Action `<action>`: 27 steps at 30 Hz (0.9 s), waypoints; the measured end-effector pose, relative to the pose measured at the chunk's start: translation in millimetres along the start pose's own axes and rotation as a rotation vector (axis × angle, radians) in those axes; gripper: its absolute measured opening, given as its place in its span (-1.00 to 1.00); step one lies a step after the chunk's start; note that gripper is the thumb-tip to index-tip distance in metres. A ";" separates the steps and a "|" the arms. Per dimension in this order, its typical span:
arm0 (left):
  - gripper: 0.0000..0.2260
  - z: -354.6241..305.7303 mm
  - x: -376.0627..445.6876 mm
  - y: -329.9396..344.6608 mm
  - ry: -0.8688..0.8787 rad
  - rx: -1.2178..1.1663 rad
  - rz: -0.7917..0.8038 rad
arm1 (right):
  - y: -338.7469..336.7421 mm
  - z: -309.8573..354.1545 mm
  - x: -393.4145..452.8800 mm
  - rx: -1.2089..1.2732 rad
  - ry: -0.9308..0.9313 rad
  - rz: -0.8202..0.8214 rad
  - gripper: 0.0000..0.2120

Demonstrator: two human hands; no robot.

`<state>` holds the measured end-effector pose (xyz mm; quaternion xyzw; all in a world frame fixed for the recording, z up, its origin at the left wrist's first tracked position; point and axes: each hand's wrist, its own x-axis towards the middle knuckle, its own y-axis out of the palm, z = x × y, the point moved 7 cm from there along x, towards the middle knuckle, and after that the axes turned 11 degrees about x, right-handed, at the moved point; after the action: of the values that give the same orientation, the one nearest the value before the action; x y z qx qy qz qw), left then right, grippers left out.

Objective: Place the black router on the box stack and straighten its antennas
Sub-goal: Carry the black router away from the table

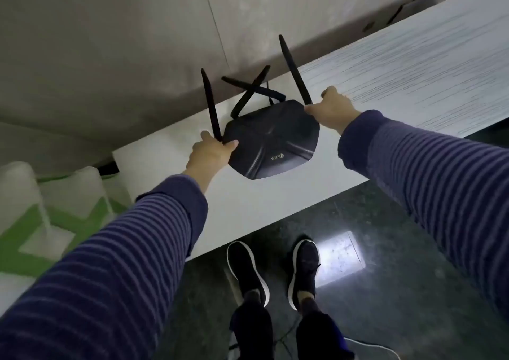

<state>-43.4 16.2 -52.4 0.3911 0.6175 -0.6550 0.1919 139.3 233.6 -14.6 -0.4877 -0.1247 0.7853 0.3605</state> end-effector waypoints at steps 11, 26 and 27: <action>-0.36 -8.8 30.7 32.5 -0.081 -0.451 -0.025 | 37.5 -25.3 36.6 0.213 0.122 0.070 -0.32; -0.35 -9.2 -41.3 -57.1 0.041 -0.537 -0.103 | -14.1 33.1 -32.3 0.279 -0.036 0.030 -0.31; -0.35 -8.5 -49.9 -66.9 0.056 -0.547 -0.111 | -19.5 41.9 -41.6 0.258 -0.057 0.020 -0.32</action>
<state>-59.3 23.7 29.5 0.3083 0.7967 -0.4627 0.2371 123.1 225.3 44.9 -0.4159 -0.0278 0.8120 0.4086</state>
